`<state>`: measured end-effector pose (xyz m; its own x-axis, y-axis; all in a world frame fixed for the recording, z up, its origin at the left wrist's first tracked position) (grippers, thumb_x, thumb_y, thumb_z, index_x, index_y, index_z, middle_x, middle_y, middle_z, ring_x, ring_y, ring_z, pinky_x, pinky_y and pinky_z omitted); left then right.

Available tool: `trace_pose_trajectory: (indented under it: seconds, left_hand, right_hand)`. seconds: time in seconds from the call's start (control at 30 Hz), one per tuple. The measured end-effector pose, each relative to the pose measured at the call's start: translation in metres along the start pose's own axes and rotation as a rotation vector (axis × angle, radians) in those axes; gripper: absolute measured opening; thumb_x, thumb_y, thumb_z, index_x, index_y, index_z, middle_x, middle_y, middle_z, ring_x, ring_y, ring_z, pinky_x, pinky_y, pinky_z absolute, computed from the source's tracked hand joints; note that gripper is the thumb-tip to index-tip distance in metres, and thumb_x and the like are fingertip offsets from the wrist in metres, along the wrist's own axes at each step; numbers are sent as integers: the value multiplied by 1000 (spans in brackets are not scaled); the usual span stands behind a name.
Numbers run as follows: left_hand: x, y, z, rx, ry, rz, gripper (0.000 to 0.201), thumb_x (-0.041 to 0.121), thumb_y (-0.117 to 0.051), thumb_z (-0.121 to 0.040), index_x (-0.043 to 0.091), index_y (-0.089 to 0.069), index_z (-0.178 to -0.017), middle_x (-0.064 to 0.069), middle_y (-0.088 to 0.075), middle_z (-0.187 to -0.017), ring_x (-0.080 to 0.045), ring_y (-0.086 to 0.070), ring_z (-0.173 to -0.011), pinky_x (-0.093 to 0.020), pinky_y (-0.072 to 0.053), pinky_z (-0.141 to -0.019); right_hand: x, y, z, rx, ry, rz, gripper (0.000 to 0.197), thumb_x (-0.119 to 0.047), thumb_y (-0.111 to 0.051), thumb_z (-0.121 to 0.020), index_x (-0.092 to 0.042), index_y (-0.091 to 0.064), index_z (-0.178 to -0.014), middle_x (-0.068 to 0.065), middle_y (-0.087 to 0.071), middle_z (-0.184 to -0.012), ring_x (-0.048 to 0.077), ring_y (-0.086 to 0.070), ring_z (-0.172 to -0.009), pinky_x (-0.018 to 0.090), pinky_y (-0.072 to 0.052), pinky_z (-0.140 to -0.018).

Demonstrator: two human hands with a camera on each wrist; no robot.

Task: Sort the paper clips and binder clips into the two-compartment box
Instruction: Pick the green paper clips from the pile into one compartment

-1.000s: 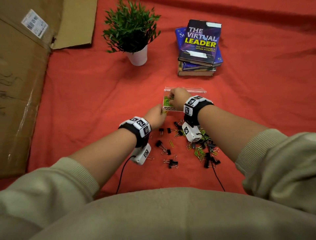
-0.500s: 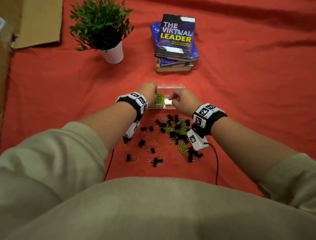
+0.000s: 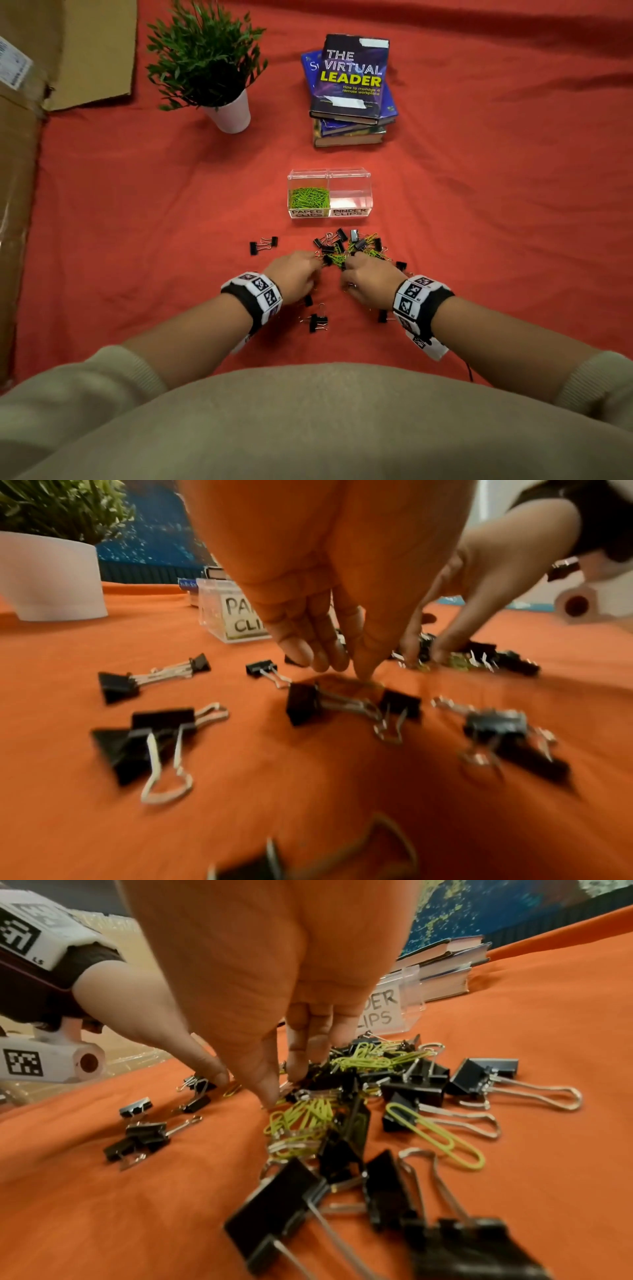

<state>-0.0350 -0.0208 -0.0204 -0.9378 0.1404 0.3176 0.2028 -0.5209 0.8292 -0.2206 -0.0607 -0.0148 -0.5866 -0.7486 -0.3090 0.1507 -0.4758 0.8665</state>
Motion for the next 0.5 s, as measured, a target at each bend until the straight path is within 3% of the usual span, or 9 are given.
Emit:
trace_pose_trajectory:
  seconds: [0.13,0.3,0.4,0.5]
  left_hand:
    - [0,-12,6,-14,-3,-43,19,13,-54,-88,10,-57,-106,-7,-52,-114,-27,-49,-112,-41,-47,-89]
    - [0,-15,6,-11,49,-58,23,17,-54,-91,7,-52,-111,-10,-52,-115,-29,-47,-115,-42,-43,-95]
    - [0,-14,7,19,80,53,18,15,-49,-90,7,-52,-106,-14,-55,-111,-32,-51,-108,-39,-43,-89]
    - [0,-9,9,85,190,263,9,12,-47,-89,10,-51,-97,-16,-62,-100,-33,-57,-93,-32,-40,-74]
  right_hand:
    - [0,-11,-3,53,39,58,15,-10,-56,-85,-5,-65,-95,13,-60,-96,33,-55,-93,44,-51,-73]
    - [-6,-8,-8,-31,7,110,26,-16,-40,-96,-7,-55,-116,9,-55,-117,28,-47,-112,38,-39,-89]
    - [-7,-8,-12,-35,-33,38,25,-19,-45,-95,-6,-54,-114,10,-53,-117,27,-47,-114,39,-42,-89]
    - [-8,-6,-16,49,-116,-279,19,-22,-54,-91,-12,-58,-106,4,-58,-104,20,-55,-96,36,-48,-81]
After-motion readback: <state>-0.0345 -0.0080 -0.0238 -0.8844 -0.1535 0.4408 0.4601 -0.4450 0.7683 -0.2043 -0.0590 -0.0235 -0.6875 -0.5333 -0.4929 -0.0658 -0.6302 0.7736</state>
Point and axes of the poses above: each hand's wrist, its own z-axis away from the middle knuckle, its own y-axis out of the back of the hand, x = y × z, the point moved 1 cm from there along -z, towards the middle knuckle
